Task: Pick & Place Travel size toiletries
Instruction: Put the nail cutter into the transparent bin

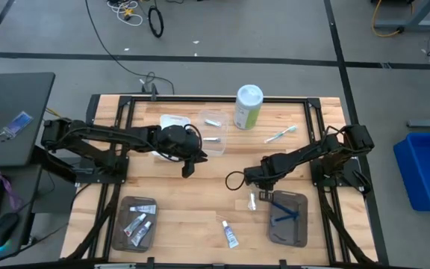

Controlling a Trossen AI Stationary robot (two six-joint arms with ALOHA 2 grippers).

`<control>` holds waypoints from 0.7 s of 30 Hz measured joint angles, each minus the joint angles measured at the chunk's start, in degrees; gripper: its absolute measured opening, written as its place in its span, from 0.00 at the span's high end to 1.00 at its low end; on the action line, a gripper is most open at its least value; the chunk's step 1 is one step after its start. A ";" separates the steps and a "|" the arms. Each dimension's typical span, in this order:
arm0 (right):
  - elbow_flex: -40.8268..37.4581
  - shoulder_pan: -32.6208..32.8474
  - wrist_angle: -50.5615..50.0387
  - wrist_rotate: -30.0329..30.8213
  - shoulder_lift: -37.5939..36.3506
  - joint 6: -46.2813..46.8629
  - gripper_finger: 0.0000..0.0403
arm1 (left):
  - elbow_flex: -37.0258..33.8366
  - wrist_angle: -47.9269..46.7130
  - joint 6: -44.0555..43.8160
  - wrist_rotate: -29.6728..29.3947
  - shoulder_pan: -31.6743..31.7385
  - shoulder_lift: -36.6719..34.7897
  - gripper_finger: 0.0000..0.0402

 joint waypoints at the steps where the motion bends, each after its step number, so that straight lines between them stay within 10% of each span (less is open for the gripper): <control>1: 0.08 0.00 -0.04 -0.05 0.00 1.06 0.85 | 0.00 0.05 0.00 -0.02 -0.02 0.00 0.78; 21: 15.19 -1.11 14.98 5.82 0.09 -5.04 0.87 | 0.00 0.11 15.05 -2.64 0.00 0.62 0.78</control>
